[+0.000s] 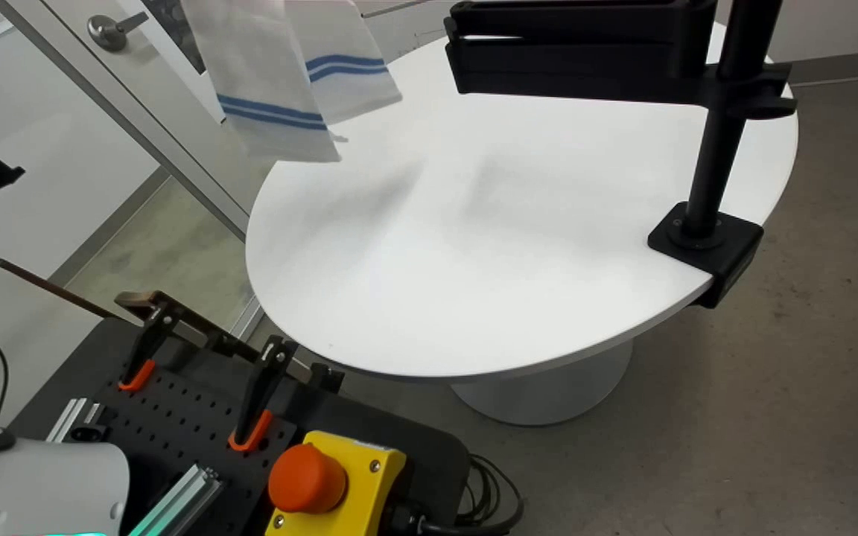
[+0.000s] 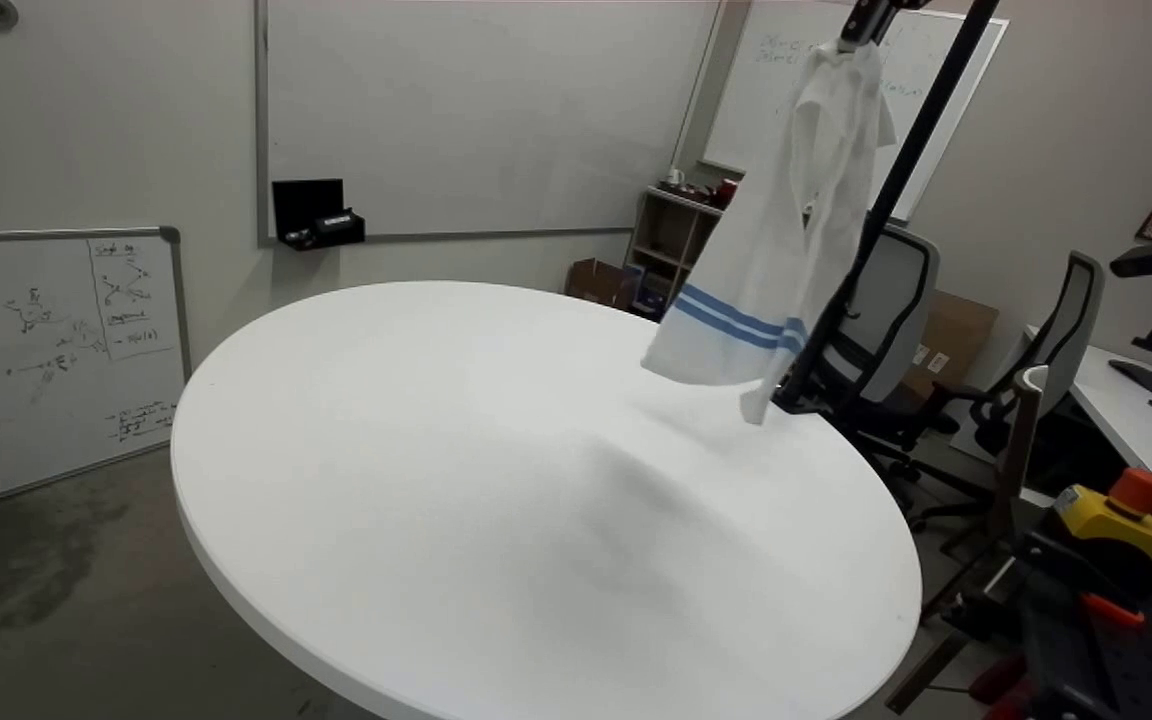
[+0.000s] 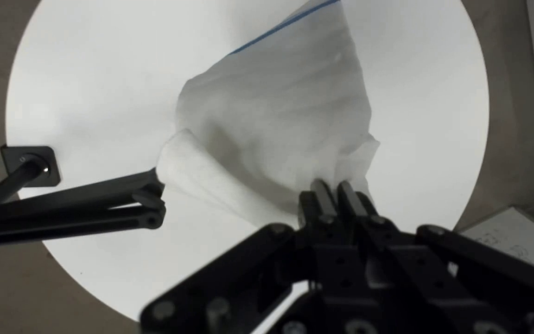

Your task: Put the white cloth on the table

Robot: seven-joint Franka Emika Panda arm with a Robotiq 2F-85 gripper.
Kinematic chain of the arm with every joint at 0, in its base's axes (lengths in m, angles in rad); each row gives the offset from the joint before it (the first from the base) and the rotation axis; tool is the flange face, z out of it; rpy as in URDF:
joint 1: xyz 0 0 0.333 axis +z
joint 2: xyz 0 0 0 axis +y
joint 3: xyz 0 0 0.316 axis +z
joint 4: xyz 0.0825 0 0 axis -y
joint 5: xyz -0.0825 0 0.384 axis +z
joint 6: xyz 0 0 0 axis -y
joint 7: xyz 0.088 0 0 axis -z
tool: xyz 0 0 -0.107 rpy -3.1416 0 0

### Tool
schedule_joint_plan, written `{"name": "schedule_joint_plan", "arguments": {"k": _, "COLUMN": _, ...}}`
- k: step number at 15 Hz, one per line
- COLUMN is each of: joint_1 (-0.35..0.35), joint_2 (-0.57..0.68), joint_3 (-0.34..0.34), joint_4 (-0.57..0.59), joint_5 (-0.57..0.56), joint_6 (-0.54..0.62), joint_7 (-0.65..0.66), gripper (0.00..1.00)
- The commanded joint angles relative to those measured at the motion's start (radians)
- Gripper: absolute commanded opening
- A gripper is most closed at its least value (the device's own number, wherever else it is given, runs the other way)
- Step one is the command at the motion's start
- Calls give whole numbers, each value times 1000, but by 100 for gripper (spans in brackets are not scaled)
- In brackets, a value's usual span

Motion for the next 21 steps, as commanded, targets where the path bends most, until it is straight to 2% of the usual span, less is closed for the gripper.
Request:
{"name": "schedule_joint_plan", "arguments": {"k": 1, "joint_1": -7, "joint_2": -32, "joint_3": 19, "joint_4": -64, "joint_5": -25, "joint_6": -24, "joint_7": -29, "gripper": 2}}
{"name": "schedule_joint_plan", "arguments": {"k": 4, "joint_1": -4, "joint_2": -9, "joint_3": 41, "joint_4": -107, "joint_5": -80, "joint_6": -2, "joint_7": -28, "gripper": 2}}
{"name": "schedule_joint_plan", "arguments": {"k": 7, "joint_1": -5, "joint_2": 33, "joint_3": 63, "joint_4": -133, "joint_5": -162, "joint_6": -30, "joint_7": -16, "gripper": 2}}
{"name": "schedule_joint_plan", "arguments": {"k": 11, "joint_1": -7, "joint_2": 84, "joint_3": 69, "joint_4": -164, "joint_5": -270, "joint_6": -28, "joint_7": -7, "gripper": 2}}
{"name": "schedule_joint_plan", "arguments": {"k": 20, "joint_1": 5, "joint_2": 179, "joint_3": 62, "joint_4": -209, "joint_5": -386, "joint_6": 109, "joint_7": 7, "gripper": 2}}
{"name": "schedule_joint_plan", "arguments": {"k": 21, "joint_1": 5, "joint_2": 187, "joint_3": 61, "joint_4": -213, "joint_5": -403, "joint_6": 117, "joint_7": 13, "gripper": 31}}
